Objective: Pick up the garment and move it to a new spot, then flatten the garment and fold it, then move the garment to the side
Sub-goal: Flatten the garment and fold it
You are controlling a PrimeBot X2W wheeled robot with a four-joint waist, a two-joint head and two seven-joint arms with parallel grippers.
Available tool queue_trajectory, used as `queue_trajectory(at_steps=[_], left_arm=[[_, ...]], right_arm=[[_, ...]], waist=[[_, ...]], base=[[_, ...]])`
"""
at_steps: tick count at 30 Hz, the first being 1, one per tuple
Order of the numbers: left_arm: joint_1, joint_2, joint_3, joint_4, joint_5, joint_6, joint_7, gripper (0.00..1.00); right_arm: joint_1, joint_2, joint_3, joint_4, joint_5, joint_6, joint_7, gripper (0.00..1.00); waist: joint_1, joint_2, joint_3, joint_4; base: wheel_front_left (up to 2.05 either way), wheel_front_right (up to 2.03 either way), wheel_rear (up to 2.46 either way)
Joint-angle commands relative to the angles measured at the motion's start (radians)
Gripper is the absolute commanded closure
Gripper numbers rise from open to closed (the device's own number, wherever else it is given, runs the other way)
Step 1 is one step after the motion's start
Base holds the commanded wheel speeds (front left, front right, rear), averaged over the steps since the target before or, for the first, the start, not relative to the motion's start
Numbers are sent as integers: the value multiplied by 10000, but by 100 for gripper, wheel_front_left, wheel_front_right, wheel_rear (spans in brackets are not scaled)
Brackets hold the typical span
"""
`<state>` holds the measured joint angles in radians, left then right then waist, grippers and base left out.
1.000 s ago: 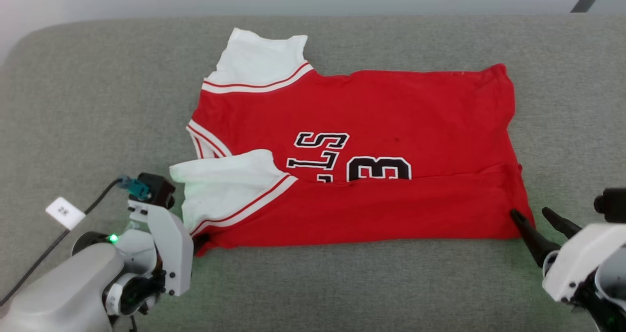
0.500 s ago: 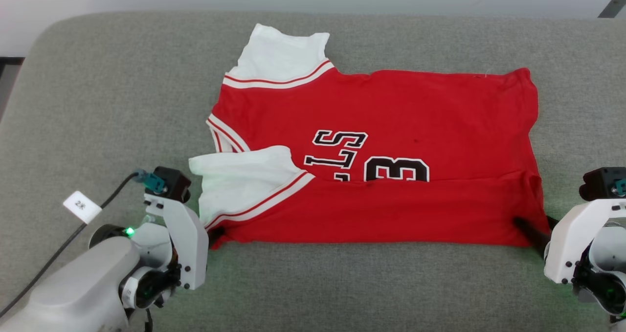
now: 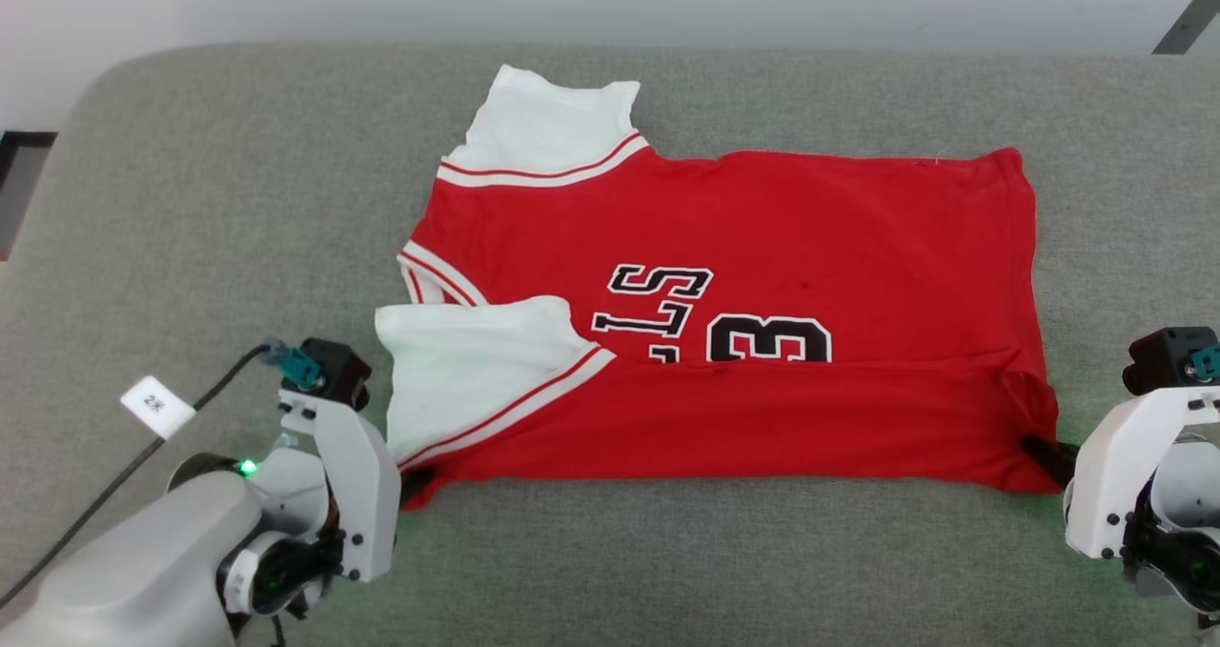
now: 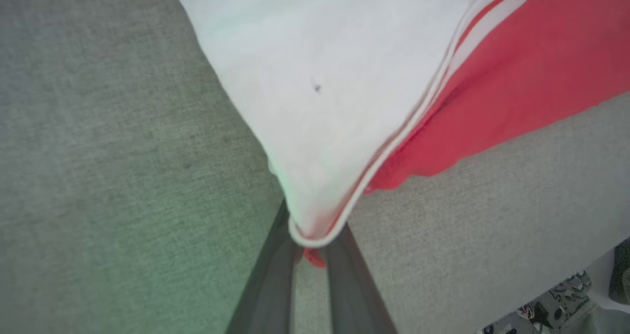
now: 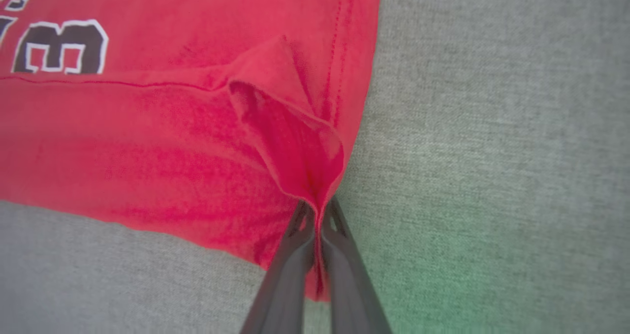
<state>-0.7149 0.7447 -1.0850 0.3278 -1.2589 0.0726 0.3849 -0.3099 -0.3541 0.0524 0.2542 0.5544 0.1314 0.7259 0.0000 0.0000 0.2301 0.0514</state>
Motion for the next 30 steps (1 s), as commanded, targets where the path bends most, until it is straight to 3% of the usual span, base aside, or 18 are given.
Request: queue_trajectory(at_steps=[1, 12, 20, 28, 30], left_arm=[[150, 91, -34, -82, -48, 89, 66, 100], [500, 1175, -142, -1875, -178, 1100, 846, 100], [786, 1872, -203, -3358, -279, 1959, 1322, 100], [969, 1868, -202, -3558, -204, 2152, 1128, 100], [974, 1750, -225, -3405, -105, 2038, 964, 73]], right_arm=[[240, -92, 56, 11, 54, -14, 110, 100], [1093, -687, -26, -1200, 641, -14, 1331, 100], [2054, -687, -461, -2202, 830, -14, 2382, 100], [2448, -264, -778, -2645, 551, -12, 2774, 100], [2375, -136, -801, -2591, 392, -12, 2617, 100]], waist=[[0, 0, -50, -22], [0, 0, -290, -1], [0, 0, -271, -36], [0, 0, -208, -113], [0, 0, -197, -128]], base=[[0, 0, 0], [0, 0, 0], [0, 0, 0], [0, 0, 0], [0, 0, 0]])
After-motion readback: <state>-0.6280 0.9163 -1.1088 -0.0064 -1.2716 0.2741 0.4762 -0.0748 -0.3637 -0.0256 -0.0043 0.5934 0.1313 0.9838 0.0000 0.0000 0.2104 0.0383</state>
